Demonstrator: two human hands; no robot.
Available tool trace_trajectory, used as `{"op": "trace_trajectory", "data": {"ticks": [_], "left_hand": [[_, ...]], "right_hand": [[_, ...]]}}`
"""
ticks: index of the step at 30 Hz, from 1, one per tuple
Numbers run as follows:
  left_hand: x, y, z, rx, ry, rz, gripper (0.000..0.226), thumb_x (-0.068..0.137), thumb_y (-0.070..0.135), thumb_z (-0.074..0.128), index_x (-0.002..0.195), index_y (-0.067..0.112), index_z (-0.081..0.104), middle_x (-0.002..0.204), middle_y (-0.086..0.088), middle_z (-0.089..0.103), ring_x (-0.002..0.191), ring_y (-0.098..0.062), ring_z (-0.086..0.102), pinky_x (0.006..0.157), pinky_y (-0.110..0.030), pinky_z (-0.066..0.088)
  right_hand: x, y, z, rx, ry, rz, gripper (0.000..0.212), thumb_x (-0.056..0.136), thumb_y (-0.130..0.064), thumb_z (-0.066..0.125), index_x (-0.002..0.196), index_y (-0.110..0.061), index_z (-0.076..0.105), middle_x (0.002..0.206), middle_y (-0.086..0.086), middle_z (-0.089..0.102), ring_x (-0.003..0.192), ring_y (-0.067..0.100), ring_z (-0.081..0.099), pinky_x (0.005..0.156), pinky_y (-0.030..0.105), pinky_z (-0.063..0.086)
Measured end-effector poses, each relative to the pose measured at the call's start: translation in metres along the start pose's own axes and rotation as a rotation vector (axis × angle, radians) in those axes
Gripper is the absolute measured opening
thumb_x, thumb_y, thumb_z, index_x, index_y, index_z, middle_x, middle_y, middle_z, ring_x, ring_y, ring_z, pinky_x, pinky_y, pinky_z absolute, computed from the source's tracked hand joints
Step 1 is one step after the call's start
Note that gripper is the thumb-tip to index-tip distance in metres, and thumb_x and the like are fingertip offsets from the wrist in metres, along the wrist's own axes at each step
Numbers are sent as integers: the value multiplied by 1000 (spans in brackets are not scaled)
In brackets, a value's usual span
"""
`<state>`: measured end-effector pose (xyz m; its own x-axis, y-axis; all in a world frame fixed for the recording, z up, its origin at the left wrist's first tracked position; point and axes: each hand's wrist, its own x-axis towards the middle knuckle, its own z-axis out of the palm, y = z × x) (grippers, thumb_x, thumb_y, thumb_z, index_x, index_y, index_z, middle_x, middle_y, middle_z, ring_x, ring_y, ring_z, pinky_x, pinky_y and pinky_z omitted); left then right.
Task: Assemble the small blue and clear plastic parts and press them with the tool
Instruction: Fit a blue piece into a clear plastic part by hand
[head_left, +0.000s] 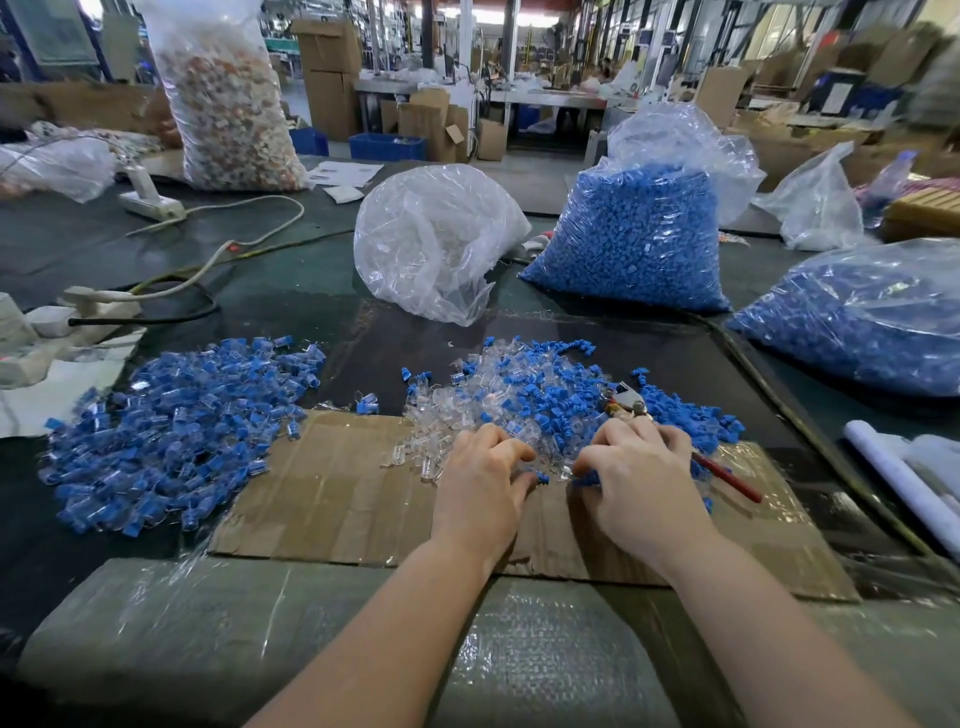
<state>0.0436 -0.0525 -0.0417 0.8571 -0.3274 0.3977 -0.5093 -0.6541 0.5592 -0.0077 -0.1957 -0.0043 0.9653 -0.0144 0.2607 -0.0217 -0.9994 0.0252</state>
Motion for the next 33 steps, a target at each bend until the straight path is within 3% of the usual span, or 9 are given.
{"op": "trace_trajectory", "data": {"ticks": [6, 11, 16, 22, 24, 28, 33], "left_hand": [[-1, 0, -2, -11, 34, 14, 22, 87, 24, 64, 108, 19, 66, 91, 11, 47, 89, -6, 37, 77, -12, 25], [-3, 0, -2, -18, 58, 7, 25, 86, 25, 64, 111, 19, 65, 98, 5, 56, 90, -7, 41, 77, -12, 25], [-5, 0, -3, -13, 62, 4, 27, 88, 23, 61, 115, 16, 63, 101, 2, 58, 93, -11, 46, 79, -13, 28], [-6, 4, -5, -58, 95, 9, 26, 92, 16, 56, 116, 12, 64, 101, -1, 63, 91, -13, 53, 80, -16, 37], [-6, 4, -6, -77, 102, 4, 25, 91, 10, 56, 115, 10, 64, 101, -3, 63, 90, -15, 55, 80, -16, 37], [-6, 4, -7, -86, 97, -1, 27, 91, 5, 56, 116, 8, 64, 96, -5, 61, 82, -19, 58, 77, -27, 45], [-5, 3, -7, -113, 118, -17, 25, 92, 9, 54, 115, 8, 65, 91, -1, 57, 81, -11, 48, 73, -14, 34]], "right_hand": [[1, -10, 2, -137, -42, -9, 22, 91, -13, 46, 95, -24, 64, 104, -3, 56, 106, 23, 45, 99, 45, 24], [-2, -17, 0, -137, 5, 10, 13, 71, -3, 69, 68, -15, 64, 75, 5, 64, 81, 29, 59, 86, 50, 41], [0, -15, 1, -170, -18, 37, 22, 91, -9, 39, 93, -21, 57, 100, 0, 60, 104, 25, 49, 101, 43, 24], [0, -22, 2, -141, -1, 31, 19, 87, -8, 53, 101, -20, 56, 99, 2, 61, 99, 26, 52, 94, 43, 33], [-1, -24, 5, -78, 89, 54, 26, 82, -5, 62, 105, -18, 62, 93, 5, 64, 92, 28, 56, 87, 42, 39], [2, -30, 13, 122, 115, 100, 35, 88, -8, 55, 120, -20, 60, 104, 6, 56, 100, 26, 51, 88, 40, 35], [-2, -35, 24, 348, 253, 167, 22, 85, -5, 62, 105, -12, 68, 97, 7, 61, 92, 26, 56, 80, 37, 36]]}}
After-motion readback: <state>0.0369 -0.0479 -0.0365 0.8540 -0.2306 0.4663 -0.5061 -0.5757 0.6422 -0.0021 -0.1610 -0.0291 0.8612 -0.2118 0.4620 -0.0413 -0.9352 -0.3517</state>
